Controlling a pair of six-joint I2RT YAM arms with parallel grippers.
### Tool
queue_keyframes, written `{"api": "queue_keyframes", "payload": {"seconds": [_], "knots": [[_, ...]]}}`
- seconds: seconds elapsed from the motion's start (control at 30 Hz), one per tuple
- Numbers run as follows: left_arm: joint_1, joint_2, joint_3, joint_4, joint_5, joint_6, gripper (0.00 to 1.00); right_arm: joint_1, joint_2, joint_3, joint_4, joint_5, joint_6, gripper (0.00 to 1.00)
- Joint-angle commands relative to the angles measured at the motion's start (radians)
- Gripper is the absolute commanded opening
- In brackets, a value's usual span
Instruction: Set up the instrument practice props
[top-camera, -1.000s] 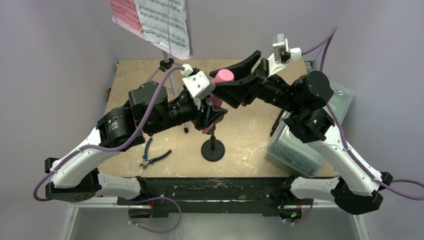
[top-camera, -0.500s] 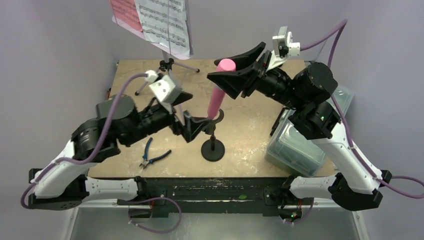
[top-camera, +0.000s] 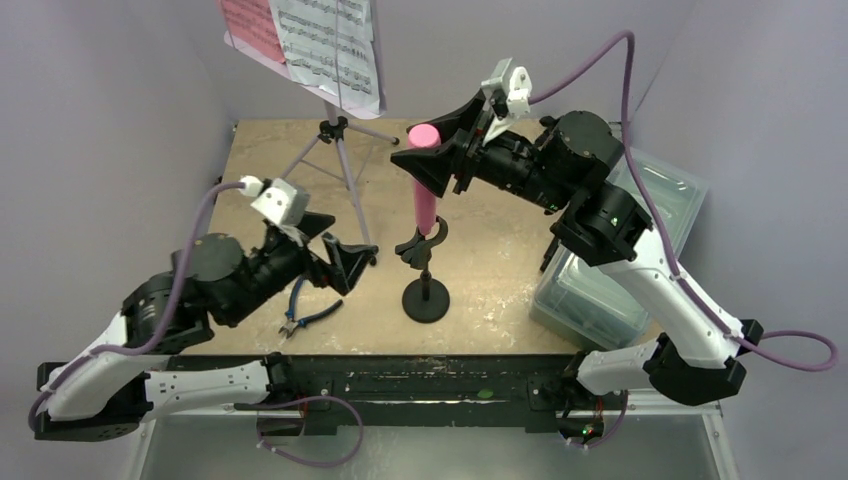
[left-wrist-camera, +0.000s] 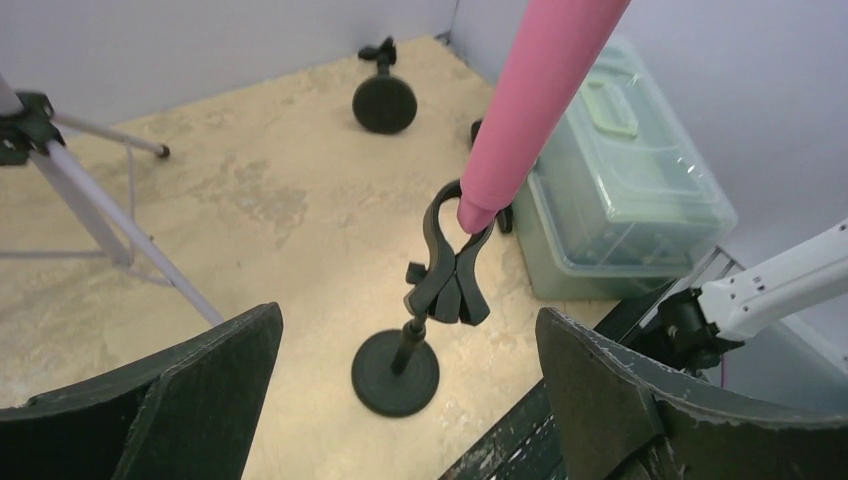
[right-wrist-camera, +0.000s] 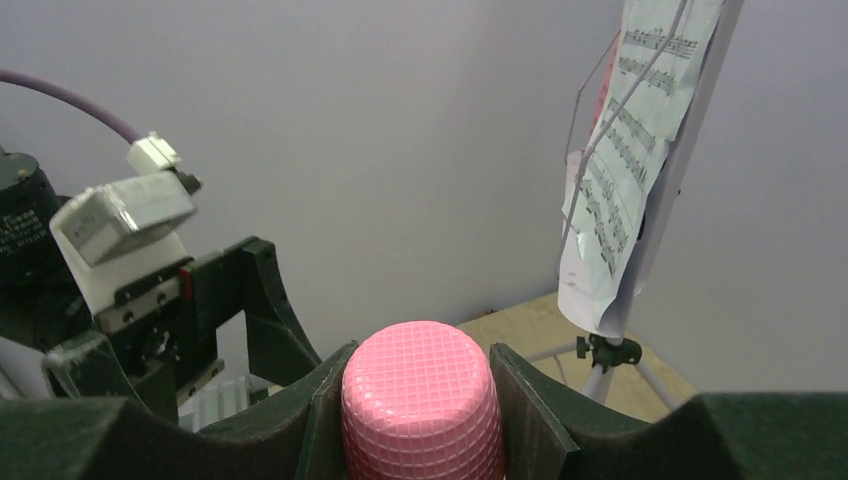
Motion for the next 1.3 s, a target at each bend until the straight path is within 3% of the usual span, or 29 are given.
{"api": "queue_keyframes", "payload": {"seconds": [0.0, 0.27, 0.47, 0.77, 1.07, 1.27], "knots": [[-0.005, 0.021, -0.085, 0.041, -0.022, -0.080, 0.97, 0.048, -0.005, 0.034, -0.026, 0.076, -0.114, 0.00], [-0.004, -0.003, -0.255, 0.171, 0.008, -0.071, 0.96, 0.128, -0.010, -0.067, -0.023, 0.191, -0.275, 0.00], [-0.005, -0.066, -0.451, 0.381, 0.029, -0.005, 0.96, 0.181, -0.051, -0.214, 0.037, 0.245, -0.328, 0.00], [-0.005, -0.112, -0.670, 0.677, 0.222, 0.144, 0.96, 0.189, -0.080, -0.307, 0.094, 0.303, -0.313, 0.00], [-0.004, 0.029, -0.718, 0.841, 0.011, 0.216, 0.98, 0.189, -0.083, -0.306, 0.095, 0.293, -0.298, 0.00], [-0.003, 0.072, -0.742, 0.910, -0.006, 0.227, 0.97, 0.189, -0.095, -0.301, 0.086, 0.292, -0.295, 0.00]]}}
